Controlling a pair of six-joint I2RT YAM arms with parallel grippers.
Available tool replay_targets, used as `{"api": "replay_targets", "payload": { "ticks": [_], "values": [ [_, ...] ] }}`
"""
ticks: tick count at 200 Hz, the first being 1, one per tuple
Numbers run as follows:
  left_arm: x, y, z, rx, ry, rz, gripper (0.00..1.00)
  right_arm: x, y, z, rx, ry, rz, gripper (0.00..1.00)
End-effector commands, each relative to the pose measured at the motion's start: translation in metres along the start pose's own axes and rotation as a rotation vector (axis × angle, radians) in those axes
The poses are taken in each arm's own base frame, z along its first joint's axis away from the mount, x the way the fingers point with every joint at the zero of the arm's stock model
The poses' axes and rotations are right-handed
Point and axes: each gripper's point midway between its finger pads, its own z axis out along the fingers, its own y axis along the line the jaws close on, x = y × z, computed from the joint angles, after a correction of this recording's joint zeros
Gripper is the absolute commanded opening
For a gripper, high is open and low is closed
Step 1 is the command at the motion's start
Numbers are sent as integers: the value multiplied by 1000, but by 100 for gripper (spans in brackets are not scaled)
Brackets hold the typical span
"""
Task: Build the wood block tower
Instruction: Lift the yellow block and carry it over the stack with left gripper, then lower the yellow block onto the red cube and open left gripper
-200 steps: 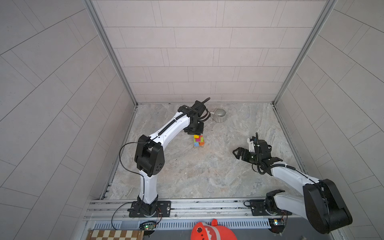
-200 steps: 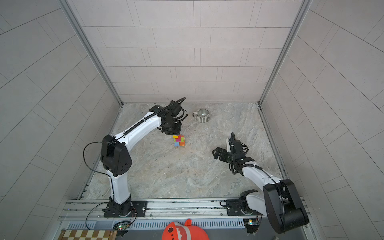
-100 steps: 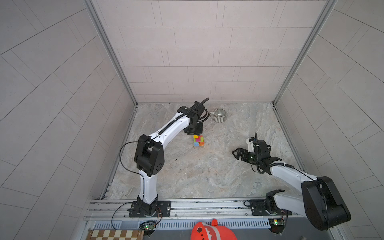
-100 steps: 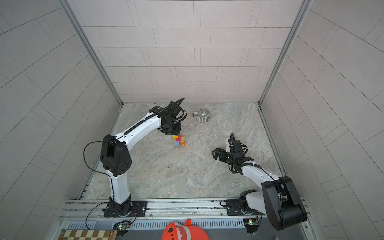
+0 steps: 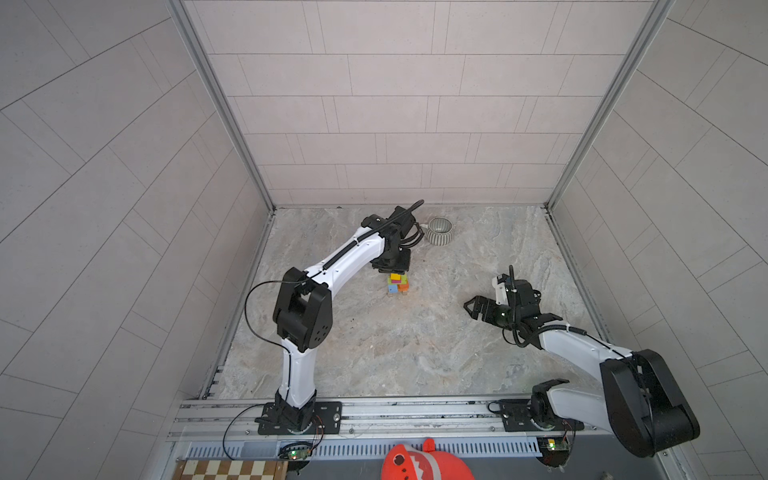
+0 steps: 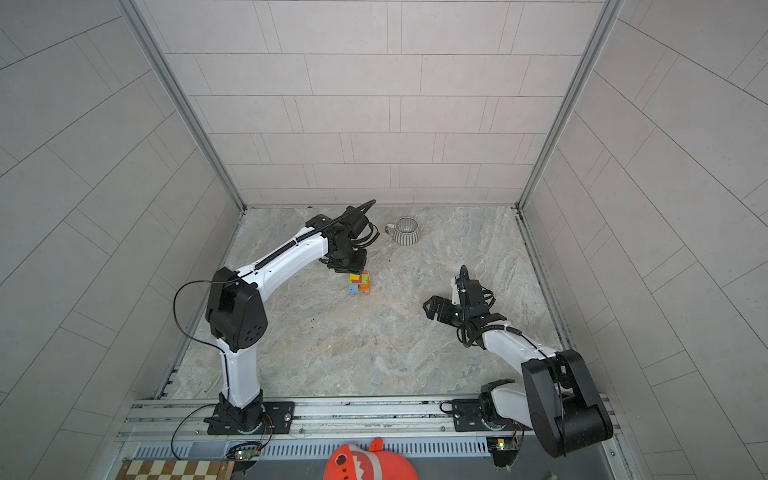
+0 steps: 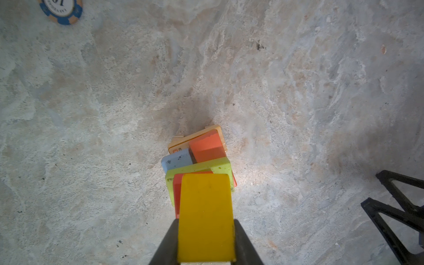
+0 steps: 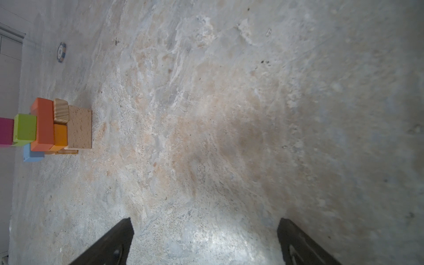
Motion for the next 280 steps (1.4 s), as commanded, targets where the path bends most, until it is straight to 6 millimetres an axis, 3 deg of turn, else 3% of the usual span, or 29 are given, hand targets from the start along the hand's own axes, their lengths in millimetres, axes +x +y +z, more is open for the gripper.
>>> {"api": "replay_targets", "payload": {
  "ticks": [1, 78, 175, 235, 280],
  "values": [
    [1, 1, 3, -15, 5, -4, 25, 1, 1, 1, 0, 11, 1, 100],
    [-3, 1, -2, -23, -12, 2, 25, 2, 0, 2, -1, 14, 4, 100],
    [-1, 3, 7, -35, 7, 0, 30, 3, 1, 3, -4, 20, 4, 100],
    [-2, 2, 4, -29, 2, 0, 37, 3, 1, 3, -7, 22, 5, 99],
    [-3, 2, 0, -29, -5, 0, 48, 3, 3, 1, -13, 22, 2, 99]
  ]
}}
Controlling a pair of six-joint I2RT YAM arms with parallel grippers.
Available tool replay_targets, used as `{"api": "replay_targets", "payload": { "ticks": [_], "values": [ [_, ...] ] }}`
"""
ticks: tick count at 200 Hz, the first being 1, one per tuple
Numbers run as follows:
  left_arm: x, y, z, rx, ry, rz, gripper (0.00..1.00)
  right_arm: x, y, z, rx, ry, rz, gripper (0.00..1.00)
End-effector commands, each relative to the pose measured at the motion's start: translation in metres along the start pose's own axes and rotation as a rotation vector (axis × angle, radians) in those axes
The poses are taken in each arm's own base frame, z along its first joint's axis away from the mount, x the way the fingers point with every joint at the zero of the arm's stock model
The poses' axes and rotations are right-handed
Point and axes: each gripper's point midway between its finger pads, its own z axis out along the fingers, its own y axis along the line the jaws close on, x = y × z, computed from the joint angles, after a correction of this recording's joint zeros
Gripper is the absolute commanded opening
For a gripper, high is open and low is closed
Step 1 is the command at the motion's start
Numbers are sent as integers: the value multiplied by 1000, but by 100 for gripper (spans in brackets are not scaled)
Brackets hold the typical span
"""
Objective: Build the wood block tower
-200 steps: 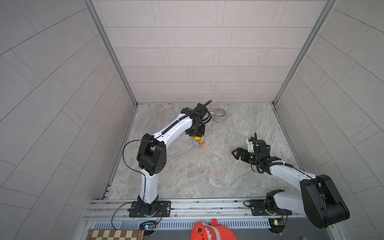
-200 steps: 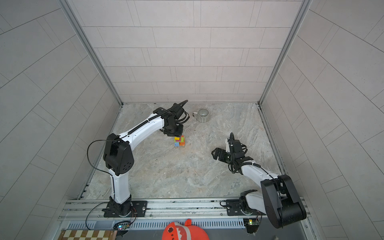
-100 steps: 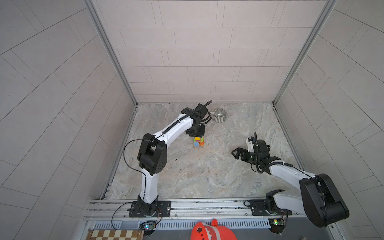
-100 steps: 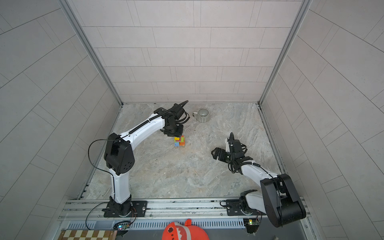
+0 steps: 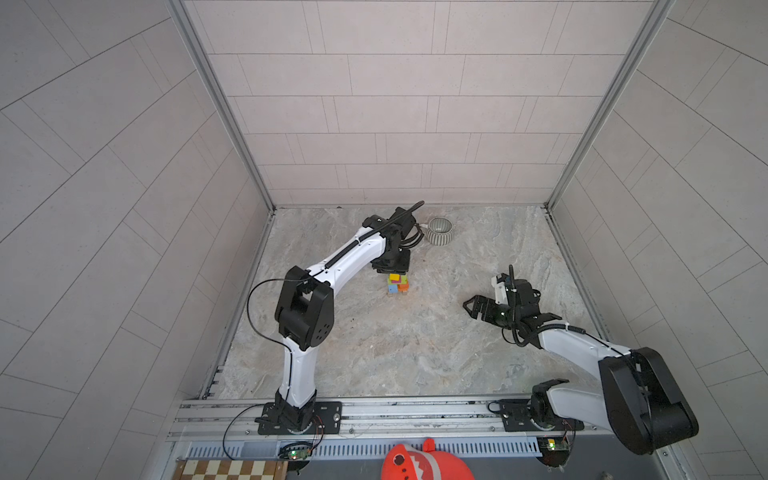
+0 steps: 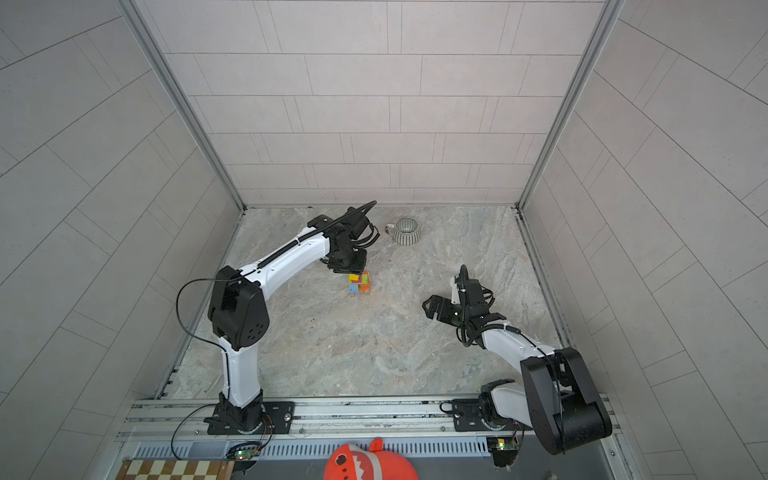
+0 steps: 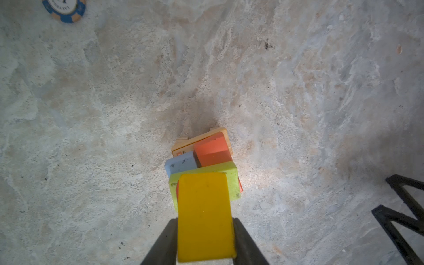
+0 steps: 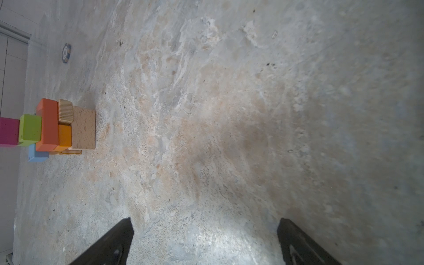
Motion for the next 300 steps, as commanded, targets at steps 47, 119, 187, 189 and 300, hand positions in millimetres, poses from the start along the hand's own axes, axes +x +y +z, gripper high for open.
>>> {"api": "replay_targets", "payload": {
  "ticks": [47, 119, 187, 189, 300],
  "values": [
    [-5, -1, -11, -13, -20, 2, 58, 4, 1, -1, 1, 22, 1, 99],
    [-15, 14, -59, -48, -171, -13, 82, -4, 1, -14, 29, -17, -20, 99],
    [30, 44, -80, 24, -362, -127, 96, -26, -1, -51, 157, -68, -86, 99],
    [32, 44, -79, 28, -366, -130, 96, -26, -2, -52, 164, -67, -90, 99],
    [91, 76, -64, 150, -513, -339, 99, -103, 12, -95, 323, -249, -194, 100]
  ]
}}
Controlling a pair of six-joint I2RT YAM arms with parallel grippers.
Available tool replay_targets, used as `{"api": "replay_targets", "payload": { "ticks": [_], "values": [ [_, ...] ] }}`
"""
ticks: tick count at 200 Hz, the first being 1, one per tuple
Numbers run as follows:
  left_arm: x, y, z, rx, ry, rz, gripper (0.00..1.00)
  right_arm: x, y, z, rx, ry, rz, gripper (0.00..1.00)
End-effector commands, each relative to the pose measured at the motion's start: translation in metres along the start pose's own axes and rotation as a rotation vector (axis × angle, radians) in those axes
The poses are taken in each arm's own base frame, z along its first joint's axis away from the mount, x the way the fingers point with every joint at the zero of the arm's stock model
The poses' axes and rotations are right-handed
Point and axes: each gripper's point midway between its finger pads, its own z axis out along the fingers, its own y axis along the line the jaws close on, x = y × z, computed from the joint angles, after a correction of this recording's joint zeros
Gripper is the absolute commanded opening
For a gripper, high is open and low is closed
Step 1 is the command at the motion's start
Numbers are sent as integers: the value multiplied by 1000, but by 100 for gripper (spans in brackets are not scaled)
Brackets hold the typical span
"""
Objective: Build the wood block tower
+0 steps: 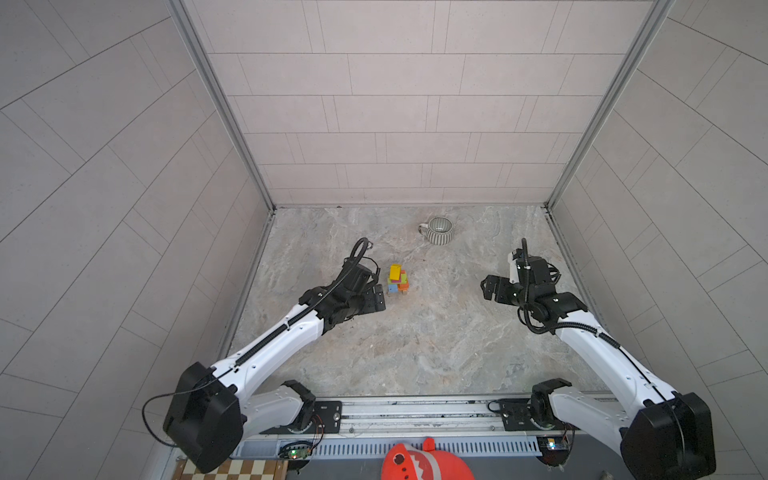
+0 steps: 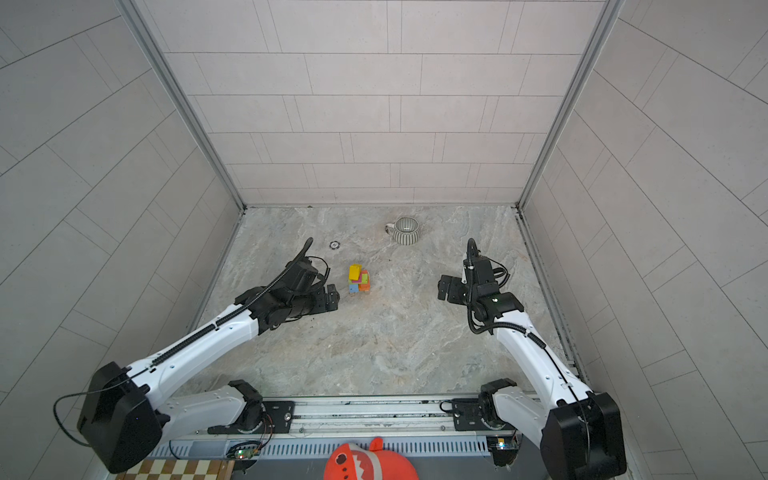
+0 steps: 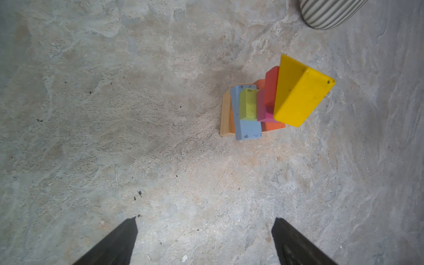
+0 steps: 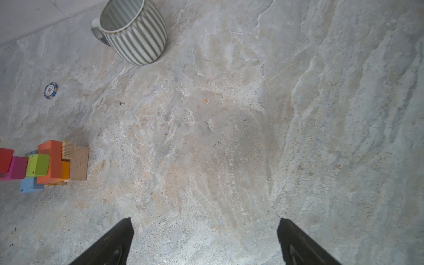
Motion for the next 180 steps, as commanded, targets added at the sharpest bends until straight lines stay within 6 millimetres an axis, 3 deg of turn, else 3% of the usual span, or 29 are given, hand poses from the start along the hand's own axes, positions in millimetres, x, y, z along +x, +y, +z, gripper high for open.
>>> {"api": "replay_targets", "payload": {
  "ticks": [1, 50, 78, 100, 114, 130, 165, 180],
  "values": [
    [-23, 2, -21, 24, -146, -91, 98, -26, -7, -9, 68, -81, -25, 100],
    [-61, 38, -86, -63, -467, -161, 99, -77, -1, -22, 85, -268, -117, 100],
    [-81, 57, -126, -171, -614, -120, 100, -90, -11, -27, 146, -357, -93, 99],
    [-90, 66, -142, -208, -716, -82, 100, -89, -26, -33, 198, -456, -64, 100],
    [-96, 63, -150, -197, -771, -42, 100, -87, -33, -40, 219, -512, -65, 99],
    [-99, 68, -151, -225, -808, -42, 100, -71, -50, -40, 275, -541, -57, 100],
    [-102, 93, -141, -381, -842, -87, 100, -51, -62, -36, 307, -572, -109, 100],
    [-105, 105, -133, -460, -843, -15, 100, -49, -64, -34, 313, -599, -117, 100]
  ]
}}
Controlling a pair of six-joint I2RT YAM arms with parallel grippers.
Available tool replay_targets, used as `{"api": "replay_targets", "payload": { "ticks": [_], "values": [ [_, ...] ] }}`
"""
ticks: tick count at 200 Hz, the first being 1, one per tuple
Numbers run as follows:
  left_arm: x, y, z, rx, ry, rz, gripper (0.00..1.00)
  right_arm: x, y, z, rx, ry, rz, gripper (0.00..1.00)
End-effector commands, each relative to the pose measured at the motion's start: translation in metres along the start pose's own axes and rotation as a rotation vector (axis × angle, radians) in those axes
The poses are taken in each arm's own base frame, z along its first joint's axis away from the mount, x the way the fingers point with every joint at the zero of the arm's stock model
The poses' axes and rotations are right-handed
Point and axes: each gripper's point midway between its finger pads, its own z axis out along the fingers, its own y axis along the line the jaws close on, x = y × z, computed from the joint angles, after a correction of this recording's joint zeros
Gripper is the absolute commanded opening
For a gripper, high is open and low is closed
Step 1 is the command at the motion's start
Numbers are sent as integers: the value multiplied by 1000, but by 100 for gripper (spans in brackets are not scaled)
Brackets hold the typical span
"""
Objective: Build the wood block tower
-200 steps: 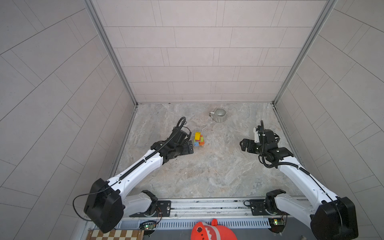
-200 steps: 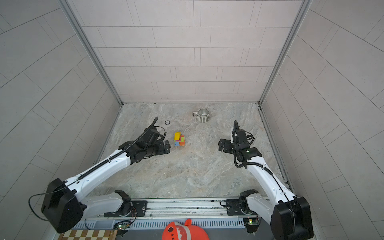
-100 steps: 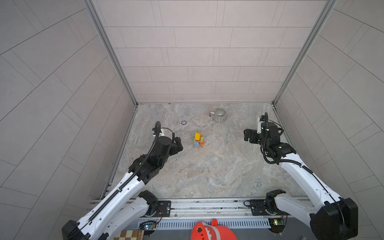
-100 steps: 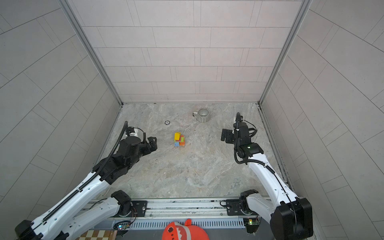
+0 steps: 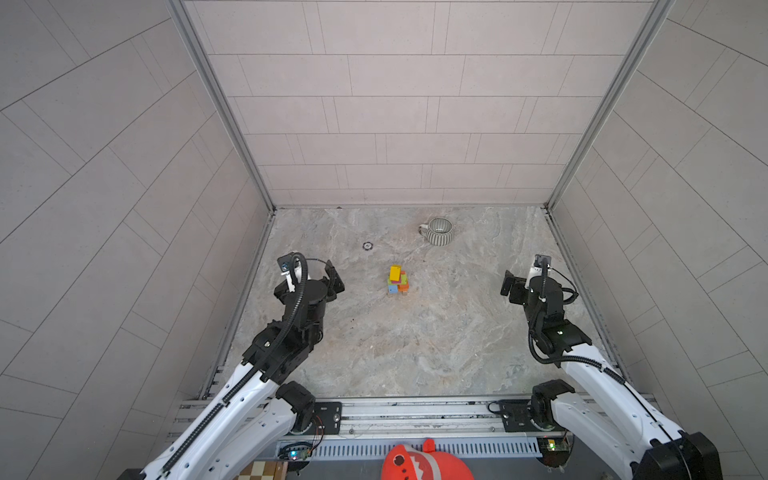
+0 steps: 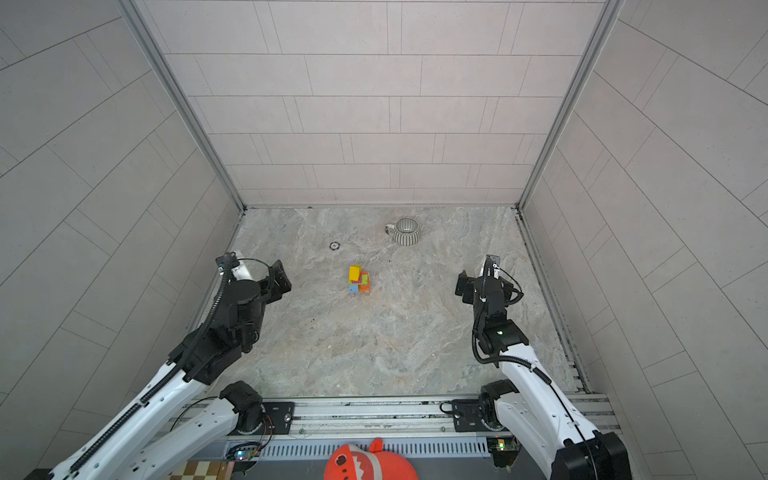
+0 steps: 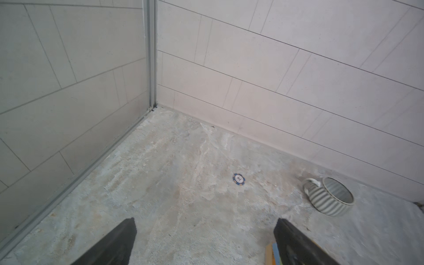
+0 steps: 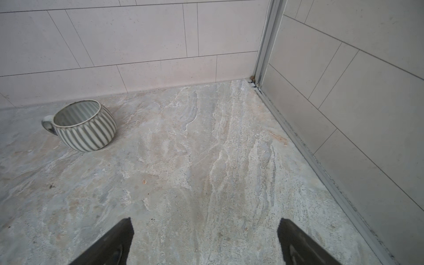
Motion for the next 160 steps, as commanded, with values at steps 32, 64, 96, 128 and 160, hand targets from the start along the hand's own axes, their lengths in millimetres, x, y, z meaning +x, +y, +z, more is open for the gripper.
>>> {"api": "replay_targets", "payload": {
  "ticks": [32, 64, 96, 128, 160],
  "values": [
    [26, 65, 43, -237, -39, 115, 100, -12, -19, 7, 107, -175, -26, 100],
    [63, 74, 80, -311, 44, 317, 100, 3, -33, 27, 171, -155, -1, 100],
    [92, 82, 116, -285, 132, 264, 100, 18, -37, 39, 210, -147, -20, 100],
    [118, 62, 148, -165, 209, 311, 100, 26, -42, 45, 245, -191, -25, 100],
    [122, 41, 169, -70, 229, 365, 100, 30, -37, 58, 231, -231, -52, 99]
  ]
}}
